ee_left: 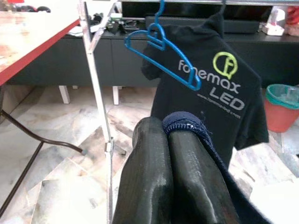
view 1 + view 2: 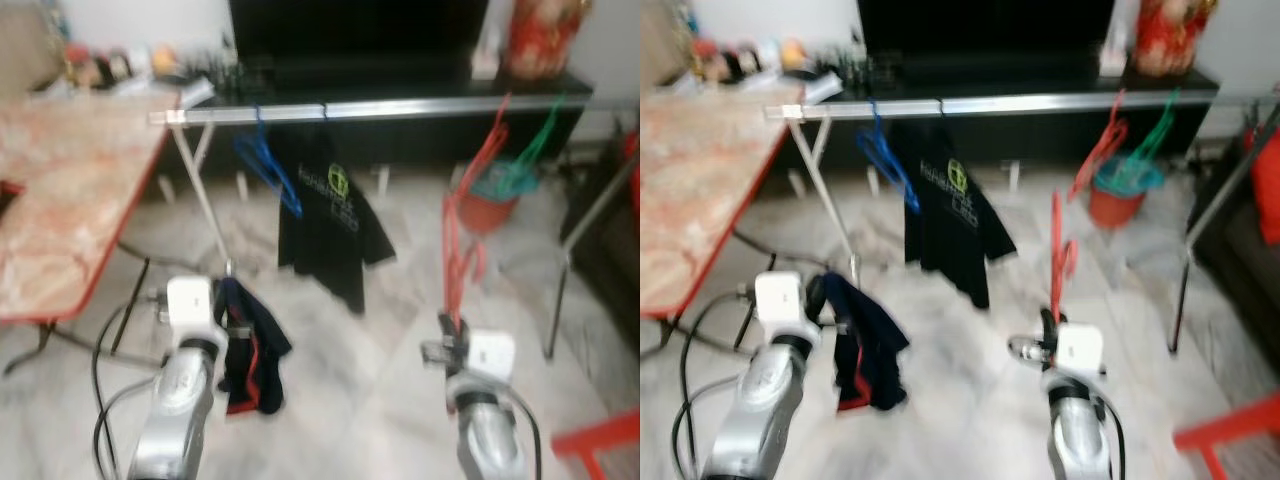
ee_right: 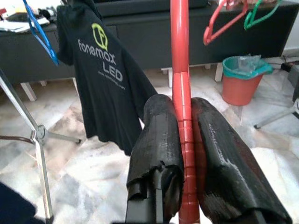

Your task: Hang hanger

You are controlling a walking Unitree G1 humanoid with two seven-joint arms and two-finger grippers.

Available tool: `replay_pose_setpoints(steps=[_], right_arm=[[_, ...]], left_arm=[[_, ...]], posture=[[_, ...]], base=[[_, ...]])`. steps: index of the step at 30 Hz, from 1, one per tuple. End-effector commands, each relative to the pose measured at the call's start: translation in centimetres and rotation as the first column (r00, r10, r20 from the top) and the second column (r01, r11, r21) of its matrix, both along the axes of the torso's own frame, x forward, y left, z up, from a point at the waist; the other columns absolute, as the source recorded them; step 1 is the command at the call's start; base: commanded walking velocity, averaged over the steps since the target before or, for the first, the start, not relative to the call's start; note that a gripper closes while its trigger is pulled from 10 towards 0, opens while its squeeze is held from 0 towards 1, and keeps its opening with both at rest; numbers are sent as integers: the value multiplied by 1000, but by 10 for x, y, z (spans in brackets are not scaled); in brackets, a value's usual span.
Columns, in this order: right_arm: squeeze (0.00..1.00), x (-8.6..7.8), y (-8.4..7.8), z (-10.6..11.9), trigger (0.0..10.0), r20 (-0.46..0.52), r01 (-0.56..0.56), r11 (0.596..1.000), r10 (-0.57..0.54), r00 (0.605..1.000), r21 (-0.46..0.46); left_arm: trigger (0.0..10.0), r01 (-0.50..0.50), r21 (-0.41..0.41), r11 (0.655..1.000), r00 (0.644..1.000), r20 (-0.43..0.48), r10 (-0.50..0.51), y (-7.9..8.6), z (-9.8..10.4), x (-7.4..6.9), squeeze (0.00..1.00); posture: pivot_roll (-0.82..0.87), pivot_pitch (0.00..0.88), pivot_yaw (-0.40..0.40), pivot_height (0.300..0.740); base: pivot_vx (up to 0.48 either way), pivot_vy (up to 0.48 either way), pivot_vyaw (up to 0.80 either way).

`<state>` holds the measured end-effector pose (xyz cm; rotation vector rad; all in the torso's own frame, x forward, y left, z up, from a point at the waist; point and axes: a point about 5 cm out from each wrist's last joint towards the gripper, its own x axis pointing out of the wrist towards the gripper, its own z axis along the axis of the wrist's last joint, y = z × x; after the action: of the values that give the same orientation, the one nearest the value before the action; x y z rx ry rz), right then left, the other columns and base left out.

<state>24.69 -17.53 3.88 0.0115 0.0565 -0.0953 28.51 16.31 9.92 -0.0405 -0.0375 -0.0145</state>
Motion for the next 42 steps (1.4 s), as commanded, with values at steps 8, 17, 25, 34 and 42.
replay_pose_setpoints(steps=[8,17,25,34,42], right_arm=[[0,9,3,7,10000,27,-22,1000,22,999,-21],[0,10,3,8,10000,30,-31,999,32,999,-36],[0,10,2,7,10000,25,-17,1000,18,1000,-24],[0,11,-2,3,10000,1,13,1000,-13,1000,-18],[0,-8,-13,-76,10000,-557,38,993,-92,825,-109]], left_arm=[[10000,-16,0,1000,999,28,16,0,9,5,0],[10000,-20,-4,1000,1000,25,20,-1,8,4,0],[10000,-23,-3,1000,999,23,23,-1,8,4,0],[10000,-28,8,1000,999,28,27,3,9,3,0],[10000,-37,15,999,999,31,36,6,10,3,0]], posture=[[43,0,-21,740],[34,0,-23,740],[34,0,-23,740],[35,0,-22,740],[24,0,-15,740]], base=[[0,0,382],[0,0,256],[0,0,695],[0,223,0],[0,347,0]])
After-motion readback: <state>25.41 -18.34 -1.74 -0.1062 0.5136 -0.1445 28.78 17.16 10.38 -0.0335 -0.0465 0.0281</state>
